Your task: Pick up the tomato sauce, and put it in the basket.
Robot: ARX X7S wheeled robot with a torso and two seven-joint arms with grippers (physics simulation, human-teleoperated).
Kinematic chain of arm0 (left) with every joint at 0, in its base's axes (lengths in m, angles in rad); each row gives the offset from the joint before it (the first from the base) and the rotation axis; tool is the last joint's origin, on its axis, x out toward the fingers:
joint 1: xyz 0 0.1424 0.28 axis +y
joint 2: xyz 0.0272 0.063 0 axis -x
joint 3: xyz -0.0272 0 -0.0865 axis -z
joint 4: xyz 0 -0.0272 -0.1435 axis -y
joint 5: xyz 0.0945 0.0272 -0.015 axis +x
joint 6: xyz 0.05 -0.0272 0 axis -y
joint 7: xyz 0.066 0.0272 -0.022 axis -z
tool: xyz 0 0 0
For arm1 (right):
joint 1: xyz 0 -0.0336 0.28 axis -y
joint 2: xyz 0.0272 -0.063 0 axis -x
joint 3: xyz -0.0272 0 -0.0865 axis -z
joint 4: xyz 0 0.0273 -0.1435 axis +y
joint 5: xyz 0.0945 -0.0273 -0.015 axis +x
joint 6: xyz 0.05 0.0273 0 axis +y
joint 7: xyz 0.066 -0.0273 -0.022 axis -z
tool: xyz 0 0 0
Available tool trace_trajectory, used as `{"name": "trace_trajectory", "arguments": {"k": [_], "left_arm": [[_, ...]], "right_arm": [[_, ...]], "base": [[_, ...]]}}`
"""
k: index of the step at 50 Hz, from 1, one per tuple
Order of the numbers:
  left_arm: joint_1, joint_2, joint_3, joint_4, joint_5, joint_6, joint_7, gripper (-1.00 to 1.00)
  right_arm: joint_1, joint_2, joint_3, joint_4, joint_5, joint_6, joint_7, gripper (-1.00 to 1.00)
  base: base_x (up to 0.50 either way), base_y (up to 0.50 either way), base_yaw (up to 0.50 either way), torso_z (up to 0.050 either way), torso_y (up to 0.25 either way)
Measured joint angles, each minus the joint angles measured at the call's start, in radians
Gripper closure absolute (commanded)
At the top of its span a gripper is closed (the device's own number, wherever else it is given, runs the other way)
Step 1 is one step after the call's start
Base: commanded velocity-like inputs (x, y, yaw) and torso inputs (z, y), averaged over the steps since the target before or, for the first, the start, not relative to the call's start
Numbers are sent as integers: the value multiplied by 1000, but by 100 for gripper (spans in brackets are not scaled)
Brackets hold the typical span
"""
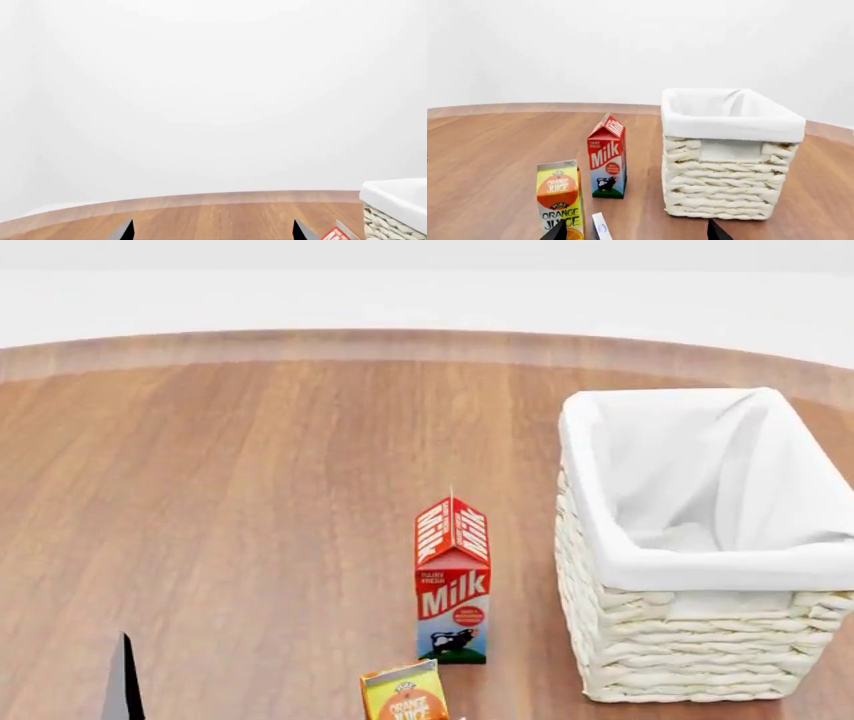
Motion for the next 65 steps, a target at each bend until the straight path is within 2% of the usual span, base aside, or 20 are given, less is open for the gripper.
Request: {"name": "trace_trajectory", "arguments": {"k": [22, 65], "left_arm": [[-5, -16, 18, -3, -5, -2, -21, -100], [-17, -54, 43, -21, -31, 7, -64, -100]], "right_arm": [[22, -58, -53, 208, -36, -67, -61, -100], [82, -53, -153, 410, -100, -120, -26, -100]], "base": [[0, 0, 0, 0, 0], [0, 0, 0, 0, 0]]}}
